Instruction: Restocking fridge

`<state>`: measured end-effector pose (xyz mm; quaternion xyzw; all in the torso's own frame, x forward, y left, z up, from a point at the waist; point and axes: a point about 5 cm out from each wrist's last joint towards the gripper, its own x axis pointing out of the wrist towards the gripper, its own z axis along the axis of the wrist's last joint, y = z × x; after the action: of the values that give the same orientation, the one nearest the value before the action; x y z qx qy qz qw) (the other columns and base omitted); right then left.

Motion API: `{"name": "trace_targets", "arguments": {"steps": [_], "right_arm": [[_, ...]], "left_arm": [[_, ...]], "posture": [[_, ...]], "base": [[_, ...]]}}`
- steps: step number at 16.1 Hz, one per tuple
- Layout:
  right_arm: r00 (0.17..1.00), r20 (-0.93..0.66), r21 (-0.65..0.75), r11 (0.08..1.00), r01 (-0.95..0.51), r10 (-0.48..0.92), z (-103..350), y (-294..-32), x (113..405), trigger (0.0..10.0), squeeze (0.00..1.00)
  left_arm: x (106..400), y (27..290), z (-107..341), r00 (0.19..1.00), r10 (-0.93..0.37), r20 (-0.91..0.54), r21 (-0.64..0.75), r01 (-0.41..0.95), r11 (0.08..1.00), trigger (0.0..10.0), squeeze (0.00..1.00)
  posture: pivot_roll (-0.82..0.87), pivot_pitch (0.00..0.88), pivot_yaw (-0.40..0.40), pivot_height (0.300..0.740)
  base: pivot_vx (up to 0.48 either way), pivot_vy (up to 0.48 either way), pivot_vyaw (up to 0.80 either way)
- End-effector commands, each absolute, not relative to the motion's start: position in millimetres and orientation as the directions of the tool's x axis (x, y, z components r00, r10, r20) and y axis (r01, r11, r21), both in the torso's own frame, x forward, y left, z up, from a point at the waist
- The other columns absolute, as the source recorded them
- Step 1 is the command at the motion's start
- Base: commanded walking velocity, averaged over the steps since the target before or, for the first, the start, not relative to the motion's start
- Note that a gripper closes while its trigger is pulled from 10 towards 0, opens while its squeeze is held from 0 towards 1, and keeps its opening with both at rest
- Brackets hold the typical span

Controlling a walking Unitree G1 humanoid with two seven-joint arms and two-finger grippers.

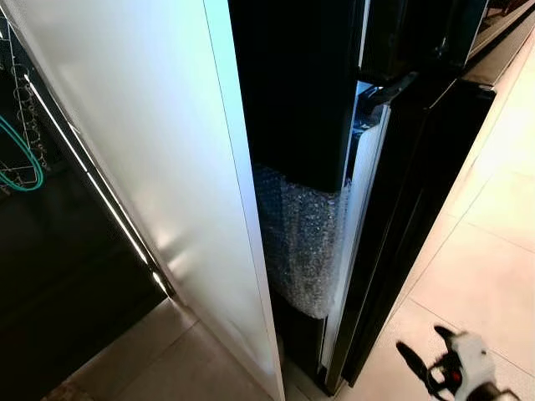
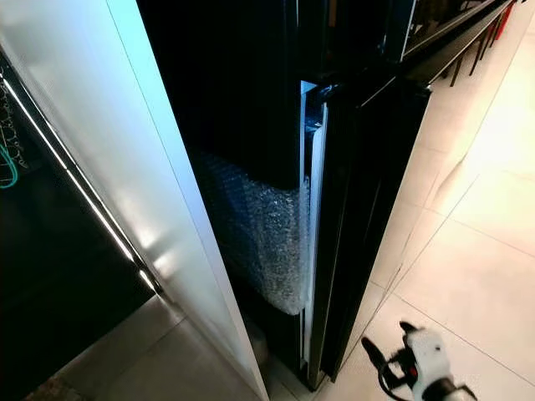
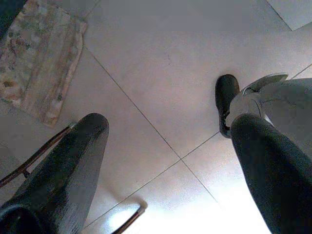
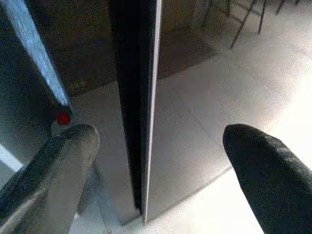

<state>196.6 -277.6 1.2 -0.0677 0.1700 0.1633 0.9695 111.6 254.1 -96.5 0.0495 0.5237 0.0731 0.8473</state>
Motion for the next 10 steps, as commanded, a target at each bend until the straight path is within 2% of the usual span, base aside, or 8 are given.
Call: {"name": "trace_targets", "arguments": {"steps": [1,4,10], "right_arm": [[0.889,-0.312,-0.068,0.925,-0.373,0.336,9.6,-269.9,207.2,10.0,0.00],[0.888,-0.202,-0.092,0.895,-0.437,0.413,35.4,-250.6,233.8,10.0,0.00],[0.866,-0.141,-0.075,0.867,-0.493,0.480,52.2,-231.6,247.5,10.0,0.00]], "left_arm": [[109.2,258.7,-95.9,0.429,0.182,-0.885,0.176,-0.055,0.983,10.0,0.00],[109.0,258.7,-96.0,0.428,0.183,-0.885,0.176,-0.057,0.983,10.0,0.00],[108.9,258.4,-96.1,0.427,0.184,-0.885,0.176,-0.059,0.983,10.0,0.00]], "posture": [[-0.08,0.000,0.076,0.740],[-0.08,0.000,0.069,0.740],[-0.07,0.000,0.063,0.740]], "base": [[0.000,0.000,0.00],[0.000,0.000,0.00],[0.000,0.000,0.00]]}}
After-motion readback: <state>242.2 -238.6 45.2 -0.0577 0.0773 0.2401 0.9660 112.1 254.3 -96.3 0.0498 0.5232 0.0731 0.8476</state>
